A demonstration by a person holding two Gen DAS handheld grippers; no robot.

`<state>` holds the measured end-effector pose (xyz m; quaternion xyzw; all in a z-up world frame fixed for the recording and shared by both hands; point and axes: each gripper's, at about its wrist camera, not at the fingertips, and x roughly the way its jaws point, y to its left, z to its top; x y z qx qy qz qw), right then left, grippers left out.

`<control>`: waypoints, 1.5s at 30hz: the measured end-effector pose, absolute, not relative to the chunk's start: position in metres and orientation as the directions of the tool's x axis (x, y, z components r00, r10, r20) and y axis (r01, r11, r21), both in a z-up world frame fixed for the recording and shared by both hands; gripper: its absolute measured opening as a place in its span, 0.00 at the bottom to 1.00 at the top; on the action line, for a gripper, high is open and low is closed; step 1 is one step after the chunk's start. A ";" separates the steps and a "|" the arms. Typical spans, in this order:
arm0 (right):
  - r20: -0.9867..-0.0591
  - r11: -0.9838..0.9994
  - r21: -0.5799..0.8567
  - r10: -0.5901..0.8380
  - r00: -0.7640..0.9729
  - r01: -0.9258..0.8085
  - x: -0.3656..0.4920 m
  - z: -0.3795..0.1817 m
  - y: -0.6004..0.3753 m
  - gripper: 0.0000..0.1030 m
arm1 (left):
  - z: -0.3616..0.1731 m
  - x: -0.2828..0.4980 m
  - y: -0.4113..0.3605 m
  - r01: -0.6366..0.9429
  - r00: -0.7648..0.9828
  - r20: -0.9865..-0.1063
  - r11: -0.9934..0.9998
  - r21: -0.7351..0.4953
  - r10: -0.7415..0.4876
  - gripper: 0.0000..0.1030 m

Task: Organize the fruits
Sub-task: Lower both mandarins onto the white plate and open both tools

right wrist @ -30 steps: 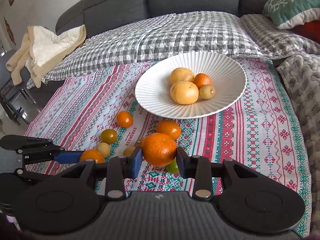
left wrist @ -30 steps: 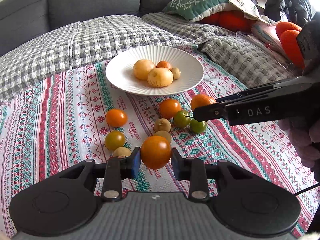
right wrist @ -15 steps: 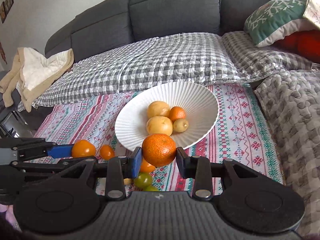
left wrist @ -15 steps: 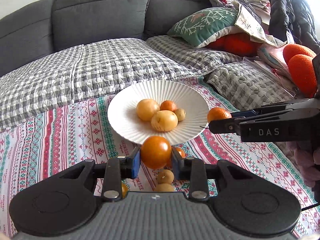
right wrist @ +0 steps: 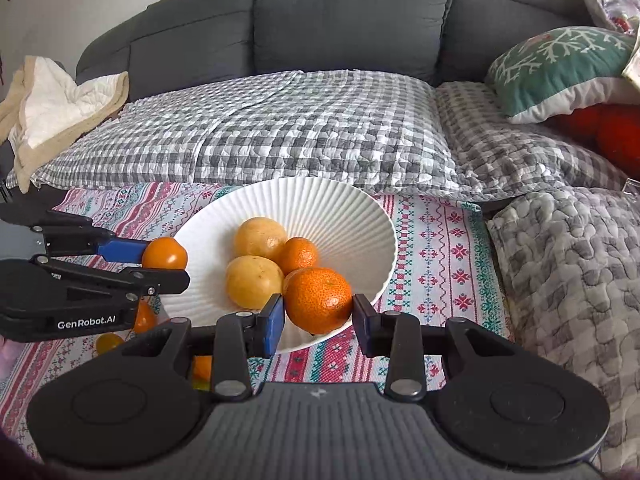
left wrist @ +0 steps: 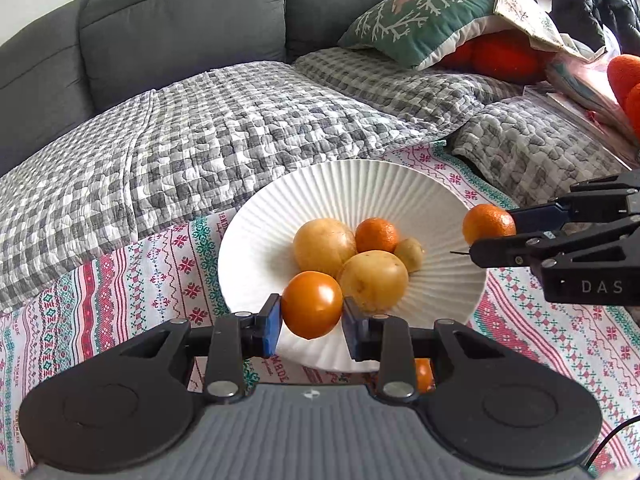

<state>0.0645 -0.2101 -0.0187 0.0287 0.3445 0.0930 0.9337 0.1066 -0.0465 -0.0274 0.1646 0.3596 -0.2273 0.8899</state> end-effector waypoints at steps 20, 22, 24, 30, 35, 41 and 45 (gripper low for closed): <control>-0.640 0.974 0.074 0.211 0.739 -0.214 0.094 -0.036 -0.207 0.33 | -0.046 0.142 -0.051 0.547 0.594 -0.749 0.831 0.106 -0.295 0.26; -0.641 0.975 0.067 0.206 0.740 -0.213 0.094 -0.036 -0.206 0.33 | -0.046 0.142 -0.050 0.542 0.592 -0.749 0.835 0.097 -0.297 0.26; -0.639 0.976 0.061 0.200 0.743 -0.210 0.094 -0.036 -0.206 0.33 | -0.046 0.143 -0.051 0.543 0.587 -0.752 0.835 0.090 -0.300 0.26; -0.625 0.976 0.069 0.203 0.754 -0.205 0.092 -0.031 -0.207 0.39 | -0.042 0.140 -0.052 0.538 0.600 -0.741 0.837 0.096 -0.300 0.34; -0.623 0.979 0.065 0.192 0.758 -0.195 0.088 -0.027 -0.209 0.43 | -0.035 0.135 -0.050 0.532 0.608 -0.734 0.842 0.093 -0.303 0.41; -0.618 0.982 0.074 0.183 0.765 -0.175 0.080 -0.016 -0.211 0.48 | -0.025 0.122 -0.042 0.516 0.613 -0.727 0.853 0.072 -0.309 0.51; -0.610 0.983 0.091 0.183 0.771 -0.161 0.072 -0.007 -0.212 0.55 | -0.020 0.110 -0.035 0.509 0.614 -0.725 0.858 0.062 -0.312 0.57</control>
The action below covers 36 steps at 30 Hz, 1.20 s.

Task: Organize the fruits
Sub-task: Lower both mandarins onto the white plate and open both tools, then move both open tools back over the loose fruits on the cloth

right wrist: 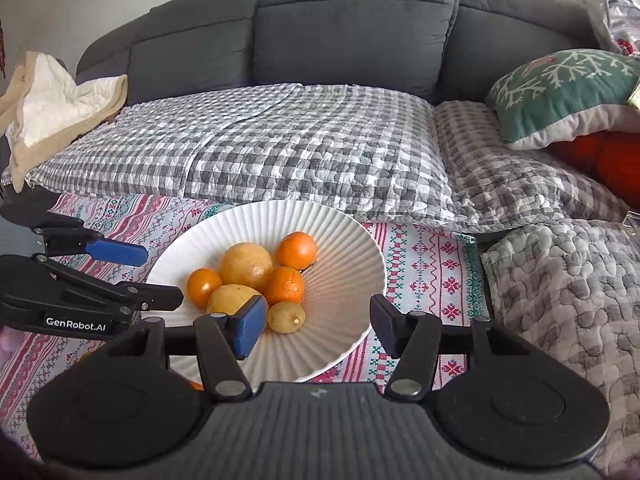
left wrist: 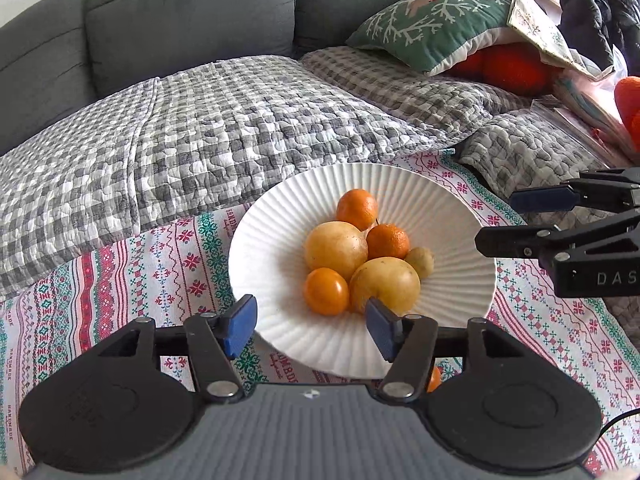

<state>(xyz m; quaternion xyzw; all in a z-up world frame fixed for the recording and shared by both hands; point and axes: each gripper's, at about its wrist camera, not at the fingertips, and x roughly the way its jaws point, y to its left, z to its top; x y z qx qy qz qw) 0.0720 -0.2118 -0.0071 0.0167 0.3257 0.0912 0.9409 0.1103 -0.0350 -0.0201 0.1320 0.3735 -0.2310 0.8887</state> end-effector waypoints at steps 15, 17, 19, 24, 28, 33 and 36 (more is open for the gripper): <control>-0.618 0.981 0.067 0.185 0.764 -0.183 0.032 0.006 -0.197 0.75 | -0.010 0.068 -0.010 0.465 0.610 -0.730 0.885 0.013 -0.310 0.83; -0.619 0.980 0.061 0.185 0.763 -0.188 0.026 0.007 -0.194 0.79 | -0.009 0.063 -0.007 0.460 0.609 -0.732 0.888 0.013 -0.305 0.85; -0.621 0.980 0.053 0.184 0.762 -0.193 0.021 0.008 -0.191 0.82 | -0.009 0.059 -0.005 0.456 0.608 -0.736 0.890 0.016 -0.298 0.86; -0.623 0.978 0.051 0.188 0.760 -0.200 0.012 0.008 -0.186 0.90 | -0.008 0.048 0.001 0.435 0.613 -0.737 0.900 0.014 -0.285 0.95; -0.631 0.977 0.045 0.189 0.753 -0.207 0.005 0.003 -0.183 0.94 | -0.012 0.042 0.005 0.425 0.600 -0.749 0.905 0.001 -0.281 0.95; -0.651 0.974 0.028 0.189 0.735 -0.226 -0.006 -0.010 -0.181 0.96 | -0.016 0.035 0.013 0.398 0.598 -0.760 0.917 0.005 -0.255 0.95; -0.670 0.971 -0.004 0.176 0.721 -0.241 -0.009 -0.017 -0.177 0.97 | -0.019 0.032 0.017 0.394 0.595 -0.766 0.919 0.013 -0.244 0.95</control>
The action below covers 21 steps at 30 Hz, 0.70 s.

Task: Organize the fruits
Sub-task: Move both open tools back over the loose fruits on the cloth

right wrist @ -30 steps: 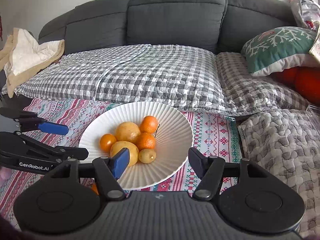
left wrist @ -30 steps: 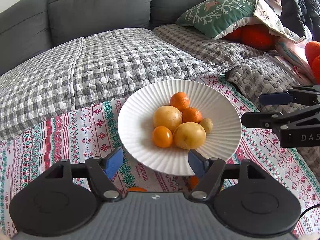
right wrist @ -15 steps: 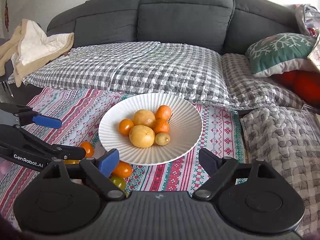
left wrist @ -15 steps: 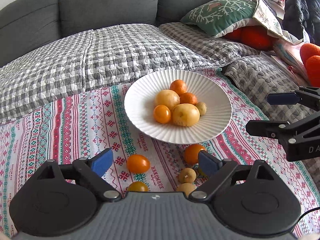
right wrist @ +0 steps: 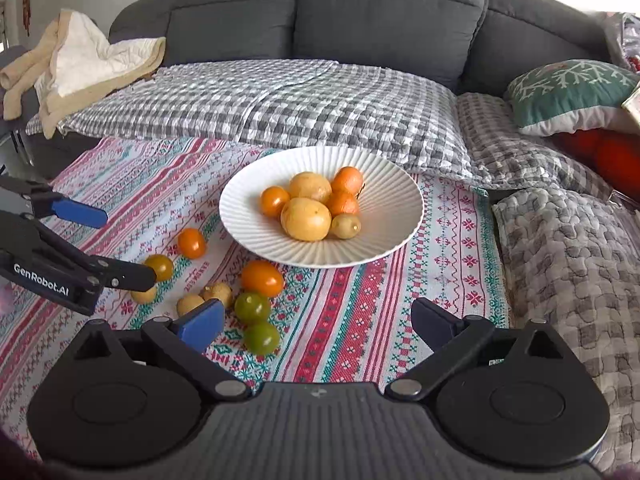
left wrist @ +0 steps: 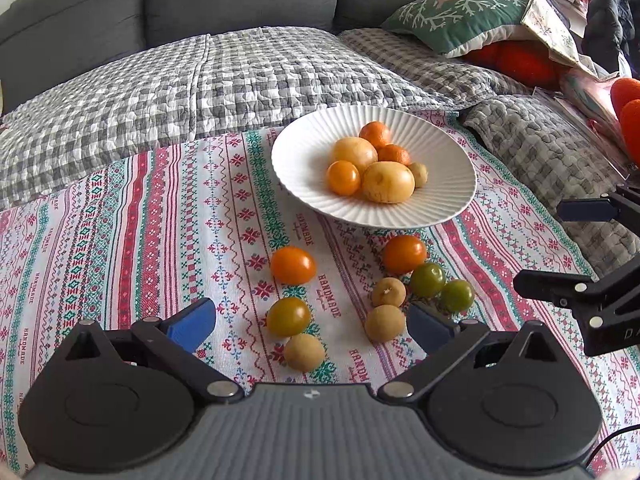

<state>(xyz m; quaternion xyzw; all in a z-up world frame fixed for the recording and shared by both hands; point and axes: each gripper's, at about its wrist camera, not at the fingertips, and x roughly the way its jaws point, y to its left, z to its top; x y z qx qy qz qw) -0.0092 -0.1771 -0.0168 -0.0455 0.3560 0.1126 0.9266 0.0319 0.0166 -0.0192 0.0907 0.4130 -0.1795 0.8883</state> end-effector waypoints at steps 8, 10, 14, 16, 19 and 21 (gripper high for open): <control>-0.689 0.967 -0.030 0.163 0.706 -0.253 -0.013 -0.026 -0.171 0.98 | -0.034 0.032 0.022 0.397 0.545 -0.807 0.918 0.013 -0.225 0.95; -0.692 0.969 -0.023 0.162 0.704 -0.245 -0.012 -0.028 -0.171 0.99 | -0.038 0.032 0.022 0.403 0.541 -0.815 0.915 0.032 -0.210 0.95; -0.709 0.974 -0.019 0.147 0.690 -0.227 -0.010 -0.036 -0.170 0.99 | -0.045 0.032 0.021 0.419 0.529 -0.826 0.906 0.056 -0.194 0.95; -0.721 0.975 -0.023 0.138 0.679 -0.222 -0.009 -0.042 -0.170 0.99 | -0.047 0.032 0.021 0.426 0.523 -0.830 0.903 0.056 -0.195 0.95; -0.737 0.975 -0.032 0.124 0.665 -0.218 -0.008 -0.050 -0.168 0.99 | -0.050 0.032 0.022 0.439 0.523 -0.825 0.898 0.042 -0.216 0.95; -0.747 0.976 -0.029 0.122 0.654 -0.216 -0.007 -0.055 -0.167 0.99 | -0.053 0.032 0.022 0.449 0.527 -0.819 0.893 0.041 -0.228 0.95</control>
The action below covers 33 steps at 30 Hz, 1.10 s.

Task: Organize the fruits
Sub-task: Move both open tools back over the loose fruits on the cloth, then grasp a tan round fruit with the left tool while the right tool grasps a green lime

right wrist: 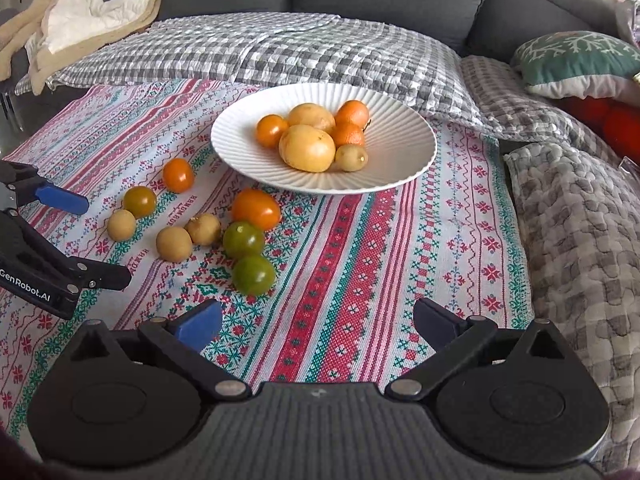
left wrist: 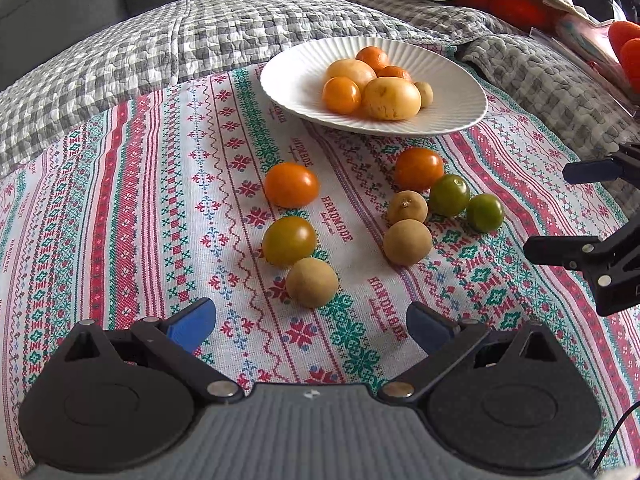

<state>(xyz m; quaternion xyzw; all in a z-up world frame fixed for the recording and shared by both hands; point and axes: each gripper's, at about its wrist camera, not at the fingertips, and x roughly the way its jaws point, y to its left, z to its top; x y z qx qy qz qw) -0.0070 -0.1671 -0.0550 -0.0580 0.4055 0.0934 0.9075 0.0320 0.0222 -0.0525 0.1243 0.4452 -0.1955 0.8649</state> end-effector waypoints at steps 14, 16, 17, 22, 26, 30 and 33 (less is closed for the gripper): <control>-0.744 0.972 -0.013 0.147 0.651 -0.235 0.004 -0.072 -0.158 0.99 | -0.061 0.031 0.024 0.525 0.552 -0.767 0.851 0.014 -0.328 0.92; -0.738 0.972 -0.010 0.152 0.657 -0.235 0.006 -0.072 -0.157 0.98 | -0.060 0.032 0.024 0.532 0.546 -0.767 0.847 0.008 -0.336 0.89; -0.736 0.971 -0.009 0.154 0.659 -0.237 0.006 -0.072 -0.157 0.96 | -0.060 0.032 0.023 0.535 0.544 -0.768 0.845 0.006 -0.339 0.86; -0.726 0.968 -0.004 0.171 0.666 -0.253 0.007 -0.072 -0.154 0.89 | -0.057 0.033 0.022 0.546 0.531 -0.769 0.838 -0.010 -0.355 0.72; -0.724 0.965 0.004 0.183 0.665 -0.262 0.008 -0.070 -0.152 0.81 | -0.056 0.034 0.024 0.540 0.528 -0.769 0.841 -0.022 -0.359 0.62; -0.722 0.963 0.009 0.194 0.664 -0.271 0.008 -0.069 -0.151 0.71 | -0.054 0.035 0.025 0.524 0.529 -0.771 0.851 -0.033 -0.356 0.54; -0.720 0.962 0.011 0.197 0.665 -0.273 0.009 -0.068 -0.150 0.65 | -0.054 0.036 0.026 0.513 0.532 -0.772 0.858 -0.033 -0.348 0.49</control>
